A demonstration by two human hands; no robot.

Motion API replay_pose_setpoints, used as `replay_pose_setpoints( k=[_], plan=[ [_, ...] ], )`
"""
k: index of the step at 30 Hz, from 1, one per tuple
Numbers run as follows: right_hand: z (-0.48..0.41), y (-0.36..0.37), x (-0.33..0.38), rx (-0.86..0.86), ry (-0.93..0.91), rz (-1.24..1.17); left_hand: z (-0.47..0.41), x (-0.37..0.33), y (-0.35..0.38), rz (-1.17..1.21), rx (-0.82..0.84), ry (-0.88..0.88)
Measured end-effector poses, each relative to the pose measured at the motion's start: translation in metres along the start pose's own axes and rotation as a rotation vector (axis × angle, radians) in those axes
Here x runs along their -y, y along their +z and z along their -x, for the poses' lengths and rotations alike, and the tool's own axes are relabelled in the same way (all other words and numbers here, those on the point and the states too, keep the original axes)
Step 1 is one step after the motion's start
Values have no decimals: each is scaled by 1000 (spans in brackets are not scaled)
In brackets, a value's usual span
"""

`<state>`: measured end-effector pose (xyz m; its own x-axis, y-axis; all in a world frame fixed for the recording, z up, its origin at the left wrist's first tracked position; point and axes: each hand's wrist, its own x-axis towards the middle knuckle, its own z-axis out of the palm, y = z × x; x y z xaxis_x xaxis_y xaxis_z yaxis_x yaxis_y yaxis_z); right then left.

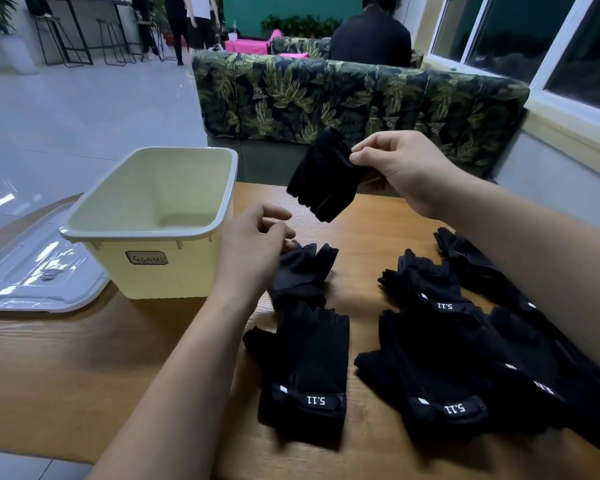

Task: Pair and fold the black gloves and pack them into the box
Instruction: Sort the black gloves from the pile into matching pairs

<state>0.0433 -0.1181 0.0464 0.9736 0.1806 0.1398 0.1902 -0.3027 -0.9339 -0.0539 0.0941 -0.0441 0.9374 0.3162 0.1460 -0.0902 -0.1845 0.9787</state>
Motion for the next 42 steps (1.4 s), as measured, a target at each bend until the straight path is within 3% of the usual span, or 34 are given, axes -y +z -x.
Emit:
replay_pose_setpoints(
  k=[5,8,14,18,21,24,26,28,33,42],
  plan=[
    [18,6,9,119,-240,377,5,-6,0,-158,-95,390],
    [27,13,11,221,-317,516,9,-9,0,-287,-157,522],
    [41,29,4,258,-384,655,7,-8,-1,-255,-70,529],
    [49,28,-6,10,-401,630,7,-9,-4,-222,-46,506],
    [61,30,-17,-1,-139,366,6,-10,-4,-204,-49,480],
    [73,42,-29,282,323,-126,7,-11,-5,-220,-54,512],
    [74,47,-41,477,495,-308,10,-13,-4,-234,-27,547],
    [69,53,-51,524,557,-430,14,-12,-4,-256,20,580],
    [51,66,-58,448,588,-658,22,1,-10,-399,75,612],
    [23,78,-73,204,624,-635,18,29,-8,-697,215,470]
  ],
)
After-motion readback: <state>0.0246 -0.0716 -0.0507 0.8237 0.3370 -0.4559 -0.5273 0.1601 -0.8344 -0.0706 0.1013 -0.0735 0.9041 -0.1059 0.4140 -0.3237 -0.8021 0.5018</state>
